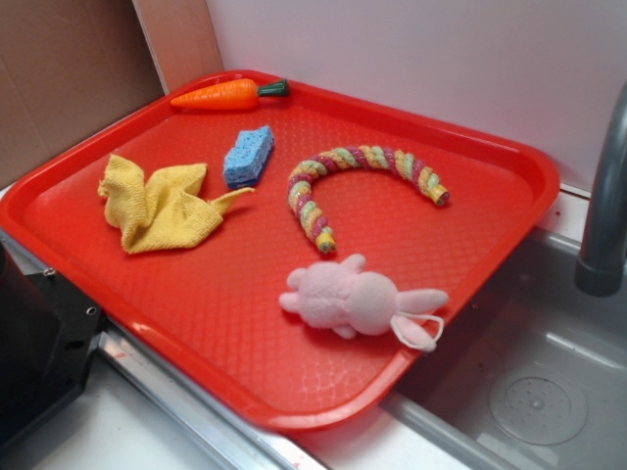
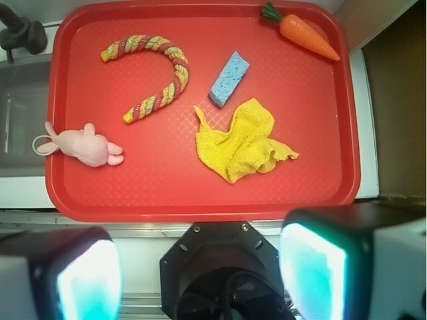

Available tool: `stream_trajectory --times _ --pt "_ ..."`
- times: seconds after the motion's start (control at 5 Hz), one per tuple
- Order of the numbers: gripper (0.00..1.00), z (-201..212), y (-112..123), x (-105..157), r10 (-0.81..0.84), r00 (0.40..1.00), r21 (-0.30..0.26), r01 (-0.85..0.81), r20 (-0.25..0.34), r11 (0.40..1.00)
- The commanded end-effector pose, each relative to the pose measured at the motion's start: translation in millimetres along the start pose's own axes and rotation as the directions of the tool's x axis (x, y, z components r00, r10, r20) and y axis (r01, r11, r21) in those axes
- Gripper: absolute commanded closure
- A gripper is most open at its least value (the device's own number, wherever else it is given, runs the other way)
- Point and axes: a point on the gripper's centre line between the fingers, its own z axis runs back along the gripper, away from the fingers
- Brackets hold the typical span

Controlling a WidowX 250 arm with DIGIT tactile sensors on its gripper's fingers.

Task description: Grab the pink bunny.

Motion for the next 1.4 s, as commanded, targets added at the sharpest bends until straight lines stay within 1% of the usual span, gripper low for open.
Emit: stream_trajectory --times 0.0,0.2,0.4,0.6,0.8,1.0,1.2 --pt "0.0 0 0 0 0.0 1.0 0.0 0.0 0.0 1.0" --pt "0.0 -3 -10 8 -0.035 0.999 0.001 0.035 0.024 0.999" --pt "0.0 -8 -21 12 -0.132 0.991 -0.015 0.132 0.015 0.991" --pt "0.0 -18 -47 20 -0.368 0.924 -0.01 0.371 0.106 0.929" --pt "0.0 -31 -64 28 -0.51 0.851 -0.029 0.517 0.128 0.855" --pt "0.0 -47 -80 35 -0.613 0.775 -0.046 0.625 0.152 0.779" --pt "0.0 -76 -99 49 -0.695 0.706 -0.051 0.706 0.139 0.706"
